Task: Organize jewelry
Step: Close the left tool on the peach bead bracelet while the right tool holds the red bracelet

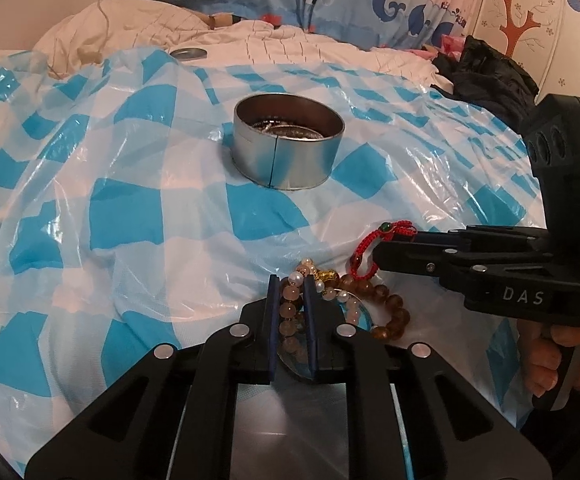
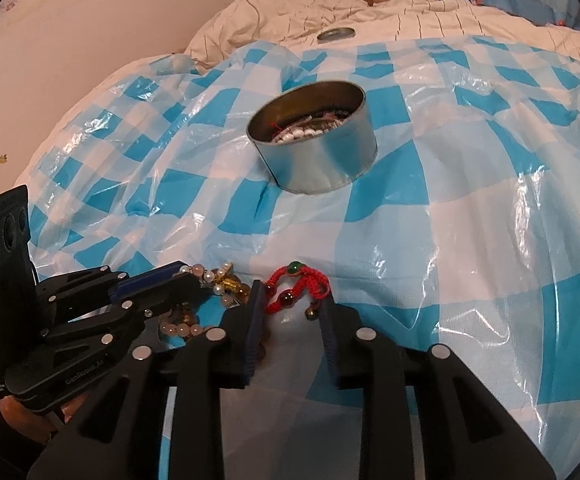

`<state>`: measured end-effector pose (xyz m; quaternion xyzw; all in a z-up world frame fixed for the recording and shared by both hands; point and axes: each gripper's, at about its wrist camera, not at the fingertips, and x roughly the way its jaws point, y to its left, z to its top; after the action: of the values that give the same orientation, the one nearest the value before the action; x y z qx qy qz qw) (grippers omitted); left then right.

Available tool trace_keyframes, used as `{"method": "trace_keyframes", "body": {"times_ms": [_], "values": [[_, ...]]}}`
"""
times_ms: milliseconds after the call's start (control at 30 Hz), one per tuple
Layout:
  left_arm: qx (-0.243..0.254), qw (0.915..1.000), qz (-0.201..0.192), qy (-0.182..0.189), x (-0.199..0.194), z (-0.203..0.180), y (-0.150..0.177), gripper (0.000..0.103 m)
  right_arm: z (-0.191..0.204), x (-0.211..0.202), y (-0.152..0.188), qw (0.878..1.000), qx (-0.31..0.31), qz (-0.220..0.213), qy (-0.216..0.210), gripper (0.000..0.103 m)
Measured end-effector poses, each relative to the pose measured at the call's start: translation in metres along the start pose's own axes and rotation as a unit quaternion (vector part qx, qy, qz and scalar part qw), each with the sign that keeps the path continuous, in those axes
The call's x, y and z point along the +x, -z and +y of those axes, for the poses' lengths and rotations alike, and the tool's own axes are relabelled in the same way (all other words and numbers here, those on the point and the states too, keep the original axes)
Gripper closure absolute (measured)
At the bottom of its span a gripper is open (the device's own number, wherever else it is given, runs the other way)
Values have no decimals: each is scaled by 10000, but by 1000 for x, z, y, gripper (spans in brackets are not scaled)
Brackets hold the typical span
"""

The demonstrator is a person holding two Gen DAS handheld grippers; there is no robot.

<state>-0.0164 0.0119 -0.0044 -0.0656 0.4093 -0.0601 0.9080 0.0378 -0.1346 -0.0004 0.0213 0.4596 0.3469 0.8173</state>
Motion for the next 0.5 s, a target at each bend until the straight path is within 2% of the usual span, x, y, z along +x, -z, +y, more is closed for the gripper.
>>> {"method": "trace_keyframes", "body": {"times_ms": [233,367,500], "values": [[51,9999,37,-112,4,-1,2,93,1,-7,-2,9998,-39,-180,8,87],[82,9999,63,-121,6,-2,2,92,-2,0,-1,10000,58,3,-1,85],[93,9998,115,-135,8,-3,3,91,0,1,0,10000,39,12,-2,84]]}}
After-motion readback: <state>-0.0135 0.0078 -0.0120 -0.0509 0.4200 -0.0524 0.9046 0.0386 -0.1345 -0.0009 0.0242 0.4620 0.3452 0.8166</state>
